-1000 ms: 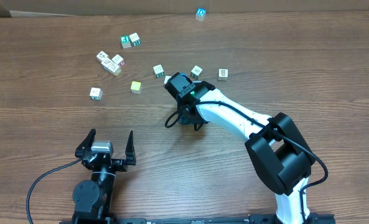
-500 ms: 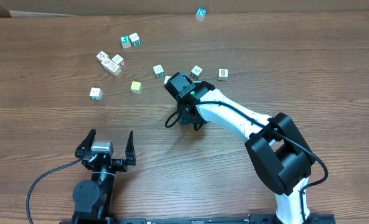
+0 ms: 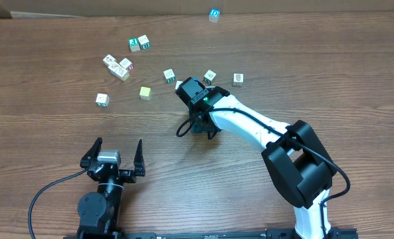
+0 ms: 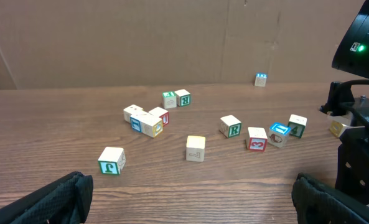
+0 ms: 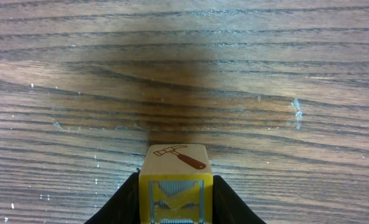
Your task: Form a tower
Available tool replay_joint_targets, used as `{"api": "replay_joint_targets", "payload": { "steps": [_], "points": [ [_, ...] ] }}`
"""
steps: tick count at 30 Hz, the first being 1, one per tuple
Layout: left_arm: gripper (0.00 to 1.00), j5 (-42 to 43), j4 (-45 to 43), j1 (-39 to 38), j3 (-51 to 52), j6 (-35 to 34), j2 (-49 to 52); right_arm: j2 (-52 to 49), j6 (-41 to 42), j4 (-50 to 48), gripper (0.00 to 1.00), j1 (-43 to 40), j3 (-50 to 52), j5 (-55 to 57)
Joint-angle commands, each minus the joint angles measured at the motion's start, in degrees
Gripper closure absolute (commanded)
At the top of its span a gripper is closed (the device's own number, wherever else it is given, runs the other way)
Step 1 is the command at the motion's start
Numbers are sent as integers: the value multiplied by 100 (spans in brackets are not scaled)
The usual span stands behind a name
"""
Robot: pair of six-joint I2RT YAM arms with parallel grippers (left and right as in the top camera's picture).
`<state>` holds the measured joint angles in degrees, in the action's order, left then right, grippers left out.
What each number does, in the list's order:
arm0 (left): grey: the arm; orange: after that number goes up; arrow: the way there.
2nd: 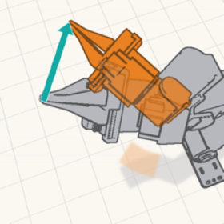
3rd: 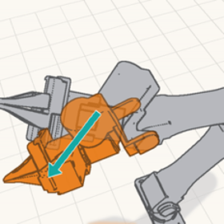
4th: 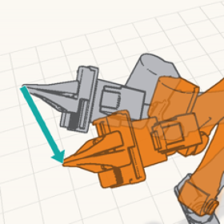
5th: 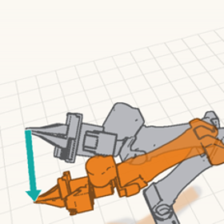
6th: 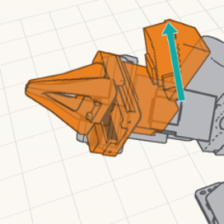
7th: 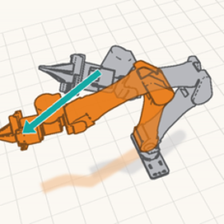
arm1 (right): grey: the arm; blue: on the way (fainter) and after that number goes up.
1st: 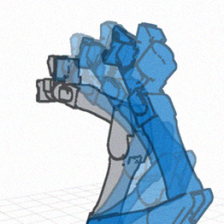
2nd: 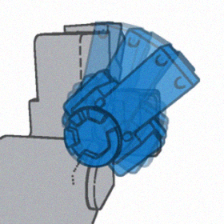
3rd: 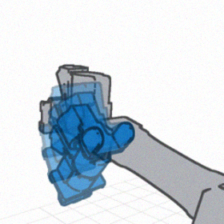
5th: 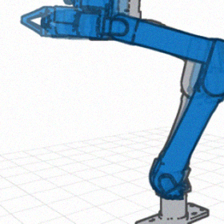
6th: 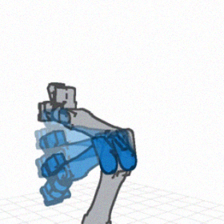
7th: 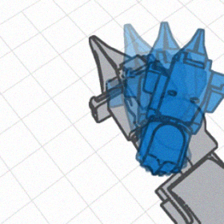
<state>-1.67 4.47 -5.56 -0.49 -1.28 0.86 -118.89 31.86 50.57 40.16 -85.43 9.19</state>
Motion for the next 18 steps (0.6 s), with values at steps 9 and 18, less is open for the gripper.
{"api": "replay_joint_targets", "payload": {
  "steps": [9, 18],
  "points": [
    [0, 66, -13, 39, 20, 90, -61, -76, -61, -70, 40, 33, 35, -20],
    [1, 68, -13, 39, 20, 90, -61, -68, -378, 153, 33, -116, -844, 348]
  ]
}}
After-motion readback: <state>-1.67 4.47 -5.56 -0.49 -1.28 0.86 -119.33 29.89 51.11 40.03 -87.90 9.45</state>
